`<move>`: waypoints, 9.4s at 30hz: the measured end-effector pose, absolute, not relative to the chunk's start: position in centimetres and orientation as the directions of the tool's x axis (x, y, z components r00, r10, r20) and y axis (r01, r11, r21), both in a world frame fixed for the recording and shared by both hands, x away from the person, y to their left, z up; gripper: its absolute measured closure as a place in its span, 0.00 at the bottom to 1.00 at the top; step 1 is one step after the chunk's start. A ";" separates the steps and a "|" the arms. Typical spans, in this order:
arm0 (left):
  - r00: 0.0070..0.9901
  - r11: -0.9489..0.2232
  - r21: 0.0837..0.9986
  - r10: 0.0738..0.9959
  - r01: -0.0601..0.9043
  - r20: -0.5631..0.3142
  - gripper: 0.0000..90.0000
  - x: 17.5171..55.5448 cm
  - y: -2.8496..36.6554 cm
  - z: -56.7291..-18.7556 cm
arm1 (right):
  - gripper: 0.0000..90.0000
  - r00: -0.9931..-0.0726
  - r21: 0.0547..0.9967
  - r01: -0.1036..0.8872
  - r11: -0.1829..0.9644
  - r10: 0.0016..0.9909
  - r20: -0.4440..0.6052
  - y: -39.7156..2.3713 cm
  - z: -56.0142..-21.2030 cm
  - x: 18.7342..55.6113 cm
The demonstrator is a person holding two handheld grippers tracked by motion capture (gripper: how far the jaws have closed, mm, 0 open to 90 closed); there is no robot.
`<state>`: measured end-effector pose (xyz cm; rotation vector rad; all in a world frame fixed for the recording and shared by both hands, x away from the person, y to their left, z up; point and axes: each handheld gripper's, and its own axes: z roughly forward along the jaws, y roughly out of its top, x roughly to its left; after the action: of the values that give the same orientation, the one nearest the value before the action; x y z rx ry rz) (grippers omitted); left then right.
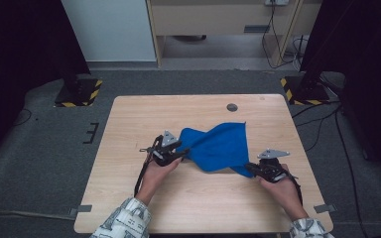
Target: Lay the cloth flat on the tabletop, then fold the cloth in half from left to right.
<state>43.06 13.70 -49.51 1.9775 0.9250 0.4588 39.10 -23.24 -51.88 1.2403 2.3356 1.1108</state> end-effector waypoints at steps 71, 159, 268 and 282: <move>0.692 -0.443 0.759 0.722 0.476 -0.012 0.92 43.9 8.4 -52.8 | 0.95 -0.577 0.752 0.581 0.310 0.809 0.112 -23.6 -51.3 39.0; 0.697 -0.455 0.727 0.715 0.515 -0.047 0.54 33.0 13.4 -51.1 | 0.43 -0.528 0.724 0.567 0.392 0.848 -0.045 -26.0 -52.3 32.2; 0.636 -0.344 0.759 0.762 0.554 -0.119 0.10 43.1 17.4 -47.7 | 0.57 -0.848 0.707 0.360 0.608 0.530 -0.024 -1.1 -52.2 31.2; 0.591 -0.315 0.758 0.798 0.572 -0.114 0.24 44.2 17.9 -47.8 | 0.96 -0.841 0.720 0.366 0.590 0.540 -0.015 -0.8 -52.3 31.2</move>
<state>44.23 17.90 -47.76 2.0216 1.0863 0.3609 31.23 -0.79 -52.31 0.7506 2.5877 1.0935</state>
